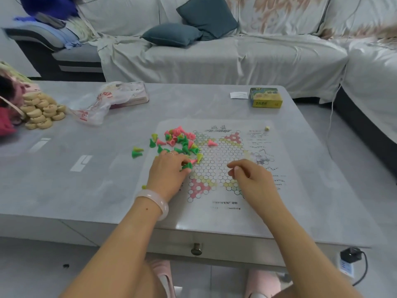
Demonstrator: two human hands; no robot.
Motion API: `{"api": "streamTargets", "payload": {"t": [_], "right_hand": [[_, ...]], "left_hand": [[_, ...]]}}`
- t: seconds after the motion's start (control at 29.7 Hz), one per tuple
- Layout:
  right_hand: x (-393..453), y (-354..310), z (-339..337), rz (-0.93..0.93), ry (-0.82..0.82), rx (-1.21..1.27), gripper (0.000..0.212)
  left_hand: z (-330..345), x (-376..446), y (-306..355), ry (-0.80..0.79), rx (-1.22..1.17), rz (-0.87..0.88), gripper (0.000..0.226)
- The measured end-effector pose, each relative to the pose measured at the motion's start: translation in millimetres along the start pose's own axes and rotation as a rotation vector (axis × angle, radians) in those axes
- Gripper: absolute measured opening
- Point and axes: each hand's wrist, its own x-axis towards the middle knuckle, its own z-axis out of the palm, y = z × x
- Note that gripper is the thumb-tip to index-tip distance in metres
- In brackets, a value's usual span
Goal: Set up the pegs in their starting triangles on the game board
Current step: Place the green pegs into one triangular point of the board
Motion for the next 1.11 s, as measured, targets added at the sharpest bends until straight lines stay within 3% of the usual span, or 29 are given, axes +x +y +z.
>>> {"api": "streamTargets", "payload": {"t": [0.1,0.2,0.27,0.47,0.77,0.84,0.91,0.98,1.11], "right_hand": [[-3.8,-1.7,4.9,-0.049,-0.058,-0.085,0.024],[-3.6,-2.9,8.8,-0.134,-0.058,-0.133,0.024],[-3.9,-4.6,11.3,-0.249,-0.028,-0.184,0.028],[-1.8,-2.3,22.8,-0.424,-0.098,-0.309,0.03],[2.9,1.2,21.7,-0.472,0.018,-0.34,0.025],[4.2,0.9,19.2,-0.443,0.046,-0.339,0.02],[4.1,0.1,15.8,-0.398,0.038,-0.342,0.019],[3.9,1.1,10.4,-0.356,0.04,-0.335,0.019],[2.9,5.9,-7.2,-0.238,0.079,-0.322,0.016]], "left_hand": [[-9.4,-9.7,12.1,0.019,-0.315,-0.078,0.018],[-15.2,-19.9,22.6,-0.096,-0.801,-0.224,0.008],[-15.7,-24.1,25.5,-0.129,-0.958,-0.277,0.004],[-12.2,-26.1,34.9,-0.214,-1.002,-0.274,0.01],[-15.7,-25.2,34.5,-0.405,-1.0,-0.273,0.025],[-14.5,-25.3,31.4,-0.358,-0.875,-0.181,0.024],[-10.5,-20.6,17.2,-0.167,-0.46,-0.026,0.024],[-8.5,-15.3,-1.5,-0.015,-0.139,0.024,0.028],[-6.5,-11.1,-24.1,-0.08,0.021,-0.044,0.037]]}}
